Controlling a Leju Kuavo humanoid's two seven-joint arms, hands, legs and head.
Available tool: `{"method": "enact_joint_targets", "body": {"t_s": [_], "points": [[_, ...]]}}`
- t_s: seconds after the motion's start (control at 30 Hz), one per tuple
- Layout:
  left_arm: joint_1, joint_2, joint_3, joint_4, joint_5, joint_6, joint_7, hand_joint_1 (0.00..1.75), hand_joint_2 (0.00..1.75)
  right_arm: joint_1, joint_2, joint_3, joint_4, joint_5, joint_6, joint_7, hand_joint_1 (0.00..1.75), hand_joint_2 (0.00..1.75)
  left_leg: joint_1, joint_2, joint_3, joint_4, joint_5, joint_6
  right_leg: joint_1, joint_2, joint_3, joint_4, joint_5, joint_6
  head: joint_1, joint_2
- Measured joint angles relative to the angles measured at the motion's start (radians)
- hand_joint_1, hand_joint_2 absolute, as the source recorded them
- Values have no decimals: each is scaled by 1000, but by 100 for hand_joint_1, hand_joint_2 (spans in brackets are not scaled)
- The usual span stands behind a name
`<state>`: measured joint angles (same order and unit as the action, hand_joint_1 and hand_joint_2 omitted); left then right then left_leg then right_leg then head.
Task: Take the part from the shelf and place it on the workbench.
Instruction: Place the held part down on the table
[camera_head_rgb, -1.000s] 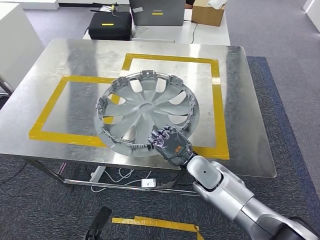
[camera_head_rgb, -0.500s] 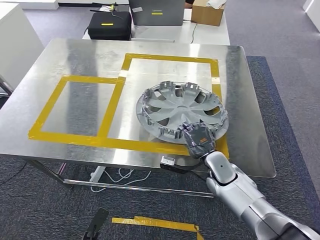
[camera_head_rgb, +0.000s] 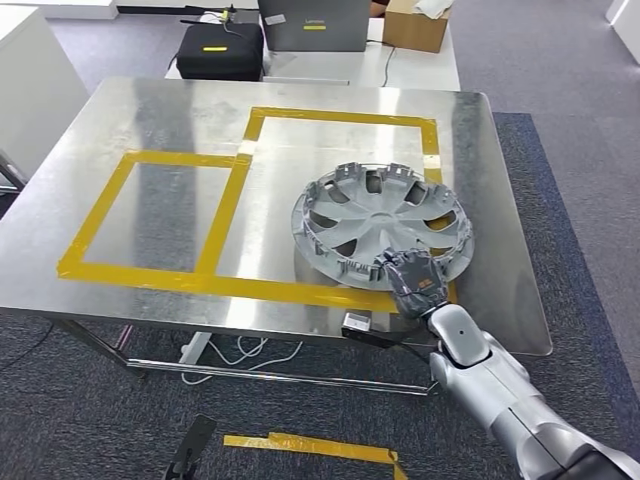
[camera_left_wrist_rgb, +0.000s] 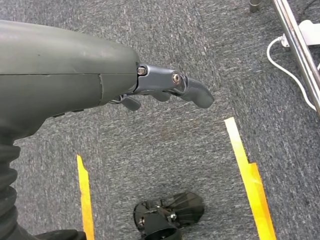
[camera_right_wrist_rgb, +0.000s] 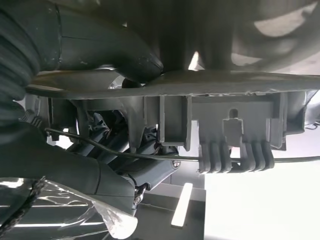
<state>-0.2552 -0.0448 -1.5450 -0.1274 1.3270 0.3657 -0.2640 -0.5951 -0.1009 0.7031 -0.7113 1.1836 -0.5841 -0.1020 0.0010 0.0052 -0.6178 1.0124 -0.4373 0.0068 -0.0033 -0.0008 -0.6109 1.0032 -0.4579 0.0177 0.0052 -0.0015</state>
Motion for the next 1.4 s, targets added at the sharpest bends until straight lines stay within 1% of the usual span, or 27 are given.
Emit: {"method": "enact_joint_targets", "body": {"t_s": [0.23,0.43,0.57,0.93,1.13,1.27,1.33,1.4], "points": [[-2,1,-1,0,-8,-2,1,0,175,-18,4,9,45,45,15,-24,175,175,0,0,0,0,0,0,0,0,0,0,0,0,0,0],[-10,0,-2,0,-17,-6,6,0,175,-42,27,26,74,55,18,-29,175,175,0,0,0,0,0,0,0,0,0,0,0,0,0,0],[-12,-3,-2,0,-19,-7,10,0,175,-66,40,36,90,51,18,-35,0,0,0,0,0,0,0,0,0,0,0,0,0,0,0,0],[-12,-3,-2,0,-17,0,17,0,175,-85,48,46,104,32,3,-38,0,0,0,0,0,0,0,0,0,0,0,0,0,0,0,0],[-9,-3,0,0,14,21,7,0,175,-71,48,42,92,10,18,14,0,0,0,0,0,0,0,0,0,0,0,0,0,0,0,0],[-4,-2,4,0,24,25,3,0,0,-47,48,40,63,4,32,31,0,0,0,0,0,0,0,0,0,0,0,0,0,0,0,0],[-3,-2,6,0,28,28,3,0,0,-42,48,38,50,0,48,38,0,0,0,0,0,0,0,0,0,0,0,0,0,0,0,0],[1,-2,11,0,38,33,1,0,0,-30,48,33,25,-19,92,47,0,0,0,0,0,0,0,0,0,0,0,0,0,0,0,0]]}}
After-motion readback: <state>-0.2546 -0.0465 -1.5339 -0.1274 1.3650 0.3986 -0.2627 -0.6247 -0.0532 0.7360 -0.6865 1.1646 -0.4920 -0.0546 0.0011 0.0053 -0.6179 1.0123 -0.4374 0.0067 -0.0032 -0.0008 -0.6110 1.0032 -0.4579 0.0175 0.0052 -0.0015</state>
